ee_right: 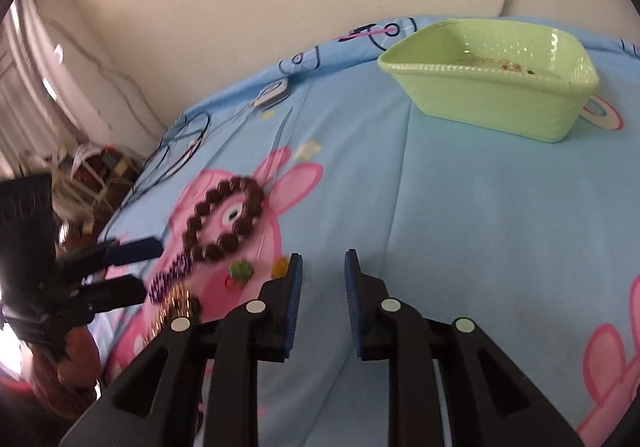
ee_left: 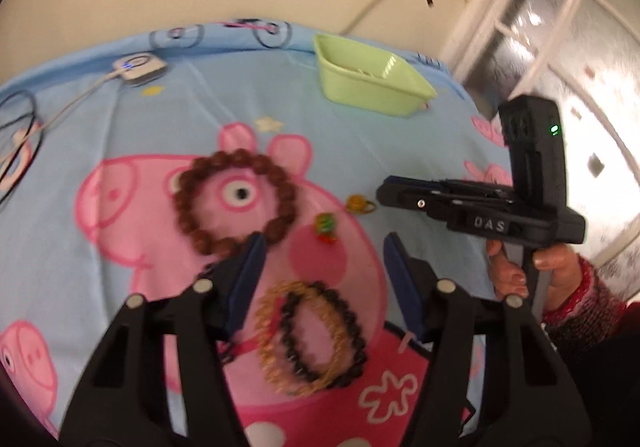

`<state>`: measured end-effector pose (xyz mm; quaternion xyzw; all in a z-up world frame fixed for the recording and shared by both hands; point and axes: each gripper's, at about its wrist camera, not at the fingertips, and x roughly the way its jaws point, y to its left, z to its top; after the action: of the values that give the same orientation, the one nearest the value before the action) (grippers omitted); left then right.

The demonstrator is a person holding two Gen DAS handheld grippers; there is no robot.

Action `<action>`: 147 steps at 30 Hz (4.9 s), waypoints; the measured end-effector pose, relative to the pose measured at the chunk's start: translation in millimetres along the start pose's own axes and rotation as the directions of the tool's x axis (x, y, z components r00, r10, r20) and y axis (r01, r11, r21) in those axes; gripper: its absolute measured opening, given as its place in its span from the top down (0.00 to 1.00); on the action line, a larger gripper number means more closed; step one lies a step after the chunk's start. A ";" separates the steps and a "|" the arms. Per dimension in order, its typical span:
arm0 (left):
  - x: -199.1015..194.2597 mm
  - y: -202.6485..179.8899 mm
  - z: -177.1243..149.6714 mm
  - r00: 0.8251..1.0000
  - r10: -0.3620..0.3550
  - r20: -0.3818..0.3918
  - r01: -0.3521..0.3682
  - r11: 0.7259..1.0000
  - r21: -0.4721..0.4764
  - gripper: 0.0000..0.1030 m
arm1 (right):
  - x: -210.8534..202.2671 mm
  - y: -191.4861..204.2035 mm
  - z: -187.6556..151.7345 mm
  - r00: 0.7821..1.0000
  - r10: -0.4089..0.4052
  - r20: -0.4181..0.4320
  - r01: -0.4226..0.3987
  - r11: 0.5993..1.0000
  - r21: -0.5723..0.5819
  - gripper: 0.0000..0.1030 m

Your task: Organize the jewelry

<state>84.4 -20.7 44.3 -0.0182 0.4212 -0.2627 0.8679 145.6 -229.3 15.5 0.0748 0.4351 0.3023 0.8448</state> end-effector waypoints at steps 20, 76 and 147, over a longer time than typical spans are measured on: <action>45.1 -6.8 1.1 0.987 0.155 -0.039 -0.151 0.985 0.082 0.86 | 26.6 51.3 0.2 0.987 -0.151 -0.064 0.117 0.921 -0.372 1.00; 34.5 -33.2 -30.8 0.996 -0.078 -0.038 0.079 0.996 0.043 0.87 | -37.5 27.3 -50.9 0.990 -0.138 -0.009 0.133 0.968 -0.211 1.00; 29.7 -57.9 -22.2 0.991 -0.088 -0.103 0.103 0.983 0.153 0.85 | -53.2 33.3 -47.1 0.997 -0.077 -0.010 0.072 0.966 -0.249 1.00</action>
<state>57.6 -80.4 23.2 0.0432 0.4390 -0.3371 0.8317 70.7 -239.5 36.5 -0.0510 0.4046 0.3232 0.8540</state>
